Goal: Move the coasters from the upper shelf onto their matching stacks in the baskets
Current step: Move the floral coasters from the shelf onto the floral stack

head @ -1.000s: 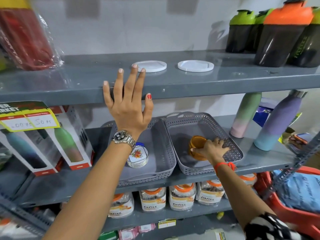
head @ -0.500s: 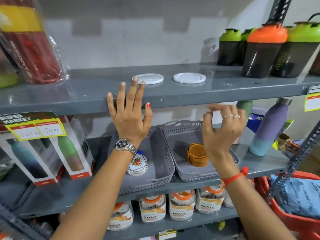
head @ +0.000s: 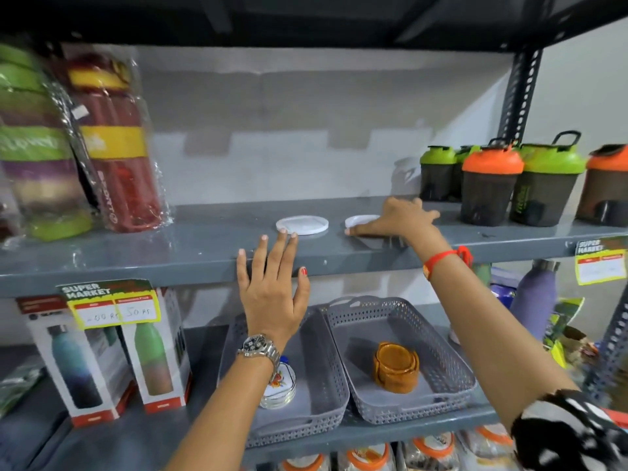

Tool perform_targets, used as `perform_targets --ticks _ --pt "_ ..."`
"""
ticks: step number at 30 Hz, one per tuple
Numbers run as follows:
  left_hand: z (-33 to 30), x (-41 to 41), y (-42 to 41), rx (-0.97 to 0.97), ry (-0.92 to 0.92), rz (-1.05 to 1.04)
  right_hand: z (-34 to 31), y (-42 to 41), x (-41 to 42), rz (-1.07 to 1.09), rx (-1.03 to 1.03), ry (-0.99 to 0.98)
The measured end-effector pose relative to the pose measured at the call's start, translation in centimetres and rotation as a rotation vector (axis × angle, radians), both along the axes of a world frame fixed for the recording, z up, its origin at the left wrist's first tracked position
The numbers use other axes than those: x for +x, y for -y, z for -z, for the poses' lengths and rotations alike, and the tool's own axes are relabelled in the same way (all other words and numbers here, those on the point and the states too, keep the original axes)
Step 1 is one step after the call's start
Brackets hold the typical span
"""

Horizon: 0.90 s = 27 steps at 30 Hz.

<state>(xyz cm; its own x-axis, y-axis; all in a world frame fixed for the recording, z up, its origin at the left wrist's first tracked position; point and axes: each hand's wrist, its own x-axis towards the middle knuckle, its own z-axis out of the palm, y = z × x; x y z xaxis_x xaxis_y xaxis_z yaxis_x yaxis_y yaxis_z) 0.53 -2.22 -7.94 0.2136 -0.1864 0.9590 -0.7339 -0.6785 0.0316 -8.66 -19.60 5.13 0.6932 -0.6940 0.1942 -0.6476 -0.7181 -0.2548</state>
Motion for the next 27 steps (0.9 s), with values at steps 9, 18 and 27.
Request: perform_targets --ticks 9,18,27 --pt "-0.1 -0.2 -0.2 0.005 -0.031 0.022 1.1 1.2 1.0 0.046 0.125 0.119" --pt "-0.2 -0.6 -0.2 0.000 -0.050 0.035 2.8 -2.0 -0.9 -0.158 -0.221 0.655" --pt "-0.2 -0.7 -0.1 -0.016 -0.052 0.058 4.1 -6.8 -3.0 -0.380 -0.588 1.226"
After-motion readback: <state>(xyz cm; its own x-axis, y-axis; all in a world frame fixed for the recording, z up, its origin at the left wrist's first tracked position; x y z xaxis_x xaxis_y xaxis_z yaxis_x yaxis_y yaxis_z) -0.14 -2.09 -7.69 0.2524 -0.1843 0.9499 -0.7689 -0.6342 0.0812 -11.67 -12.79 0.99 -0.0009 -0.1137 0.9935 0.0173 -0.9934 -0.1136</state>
